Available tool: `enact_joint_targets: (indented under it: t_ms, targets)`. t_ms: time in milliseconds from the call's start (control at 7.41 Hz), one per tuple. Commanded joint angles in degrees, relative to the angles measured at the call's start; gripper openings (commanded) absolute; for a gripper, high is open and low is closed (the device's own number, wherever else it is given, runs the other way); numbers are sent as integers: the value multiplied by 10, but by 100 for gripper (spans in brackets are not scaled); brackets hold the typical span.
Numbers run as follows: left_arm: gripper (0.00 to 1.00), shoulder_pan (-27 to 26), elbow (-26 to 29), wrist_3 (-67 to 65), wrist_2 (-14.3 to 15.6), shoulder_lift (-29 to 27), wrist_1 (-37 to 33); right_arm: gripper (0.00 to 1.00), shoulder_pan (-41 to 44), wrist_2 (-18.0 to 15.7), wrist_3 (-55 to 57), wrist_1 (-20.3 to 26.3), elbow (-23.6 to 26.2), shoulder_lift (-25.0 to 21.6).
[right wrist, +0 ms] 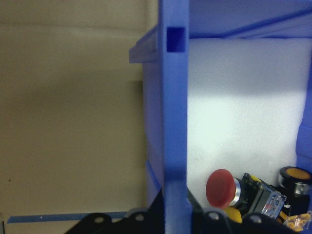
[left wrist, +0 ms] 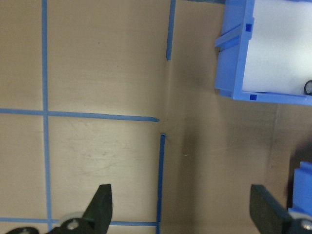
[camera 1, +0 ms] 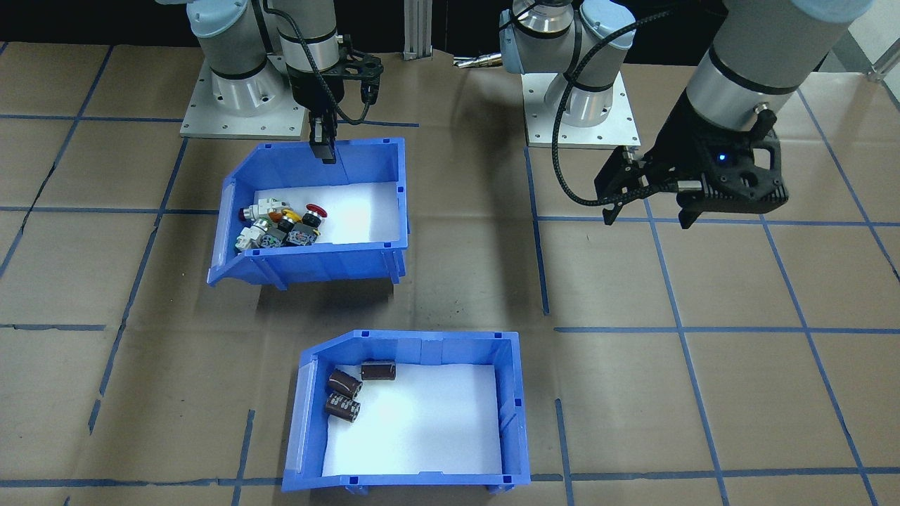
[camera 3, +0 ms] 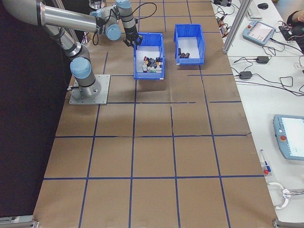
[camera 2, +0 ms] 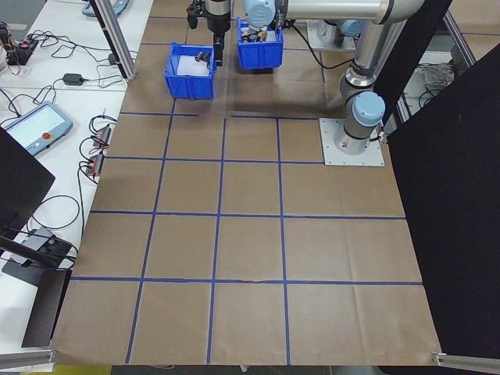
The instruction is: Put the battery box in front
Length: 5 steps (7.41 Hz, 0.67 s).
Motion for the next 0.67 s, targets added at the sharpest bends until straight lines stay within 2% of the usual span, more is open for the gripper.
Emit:
enact_joint_targets:
  t_ms: [0, 270, 540]
  targets:
    - [100, 3, -2, 35, 24, 9, 0, 0, 42, -1, 42, 1, -40, 41]
    - [100, 4, -2, 34, 24, 8, 0, 0, 112, -54, 107, -2, -93, 120]
    - [100, 4, -3, 31, 24, 8, 0, 0, 145, -57, 169, -1, -117, 161]
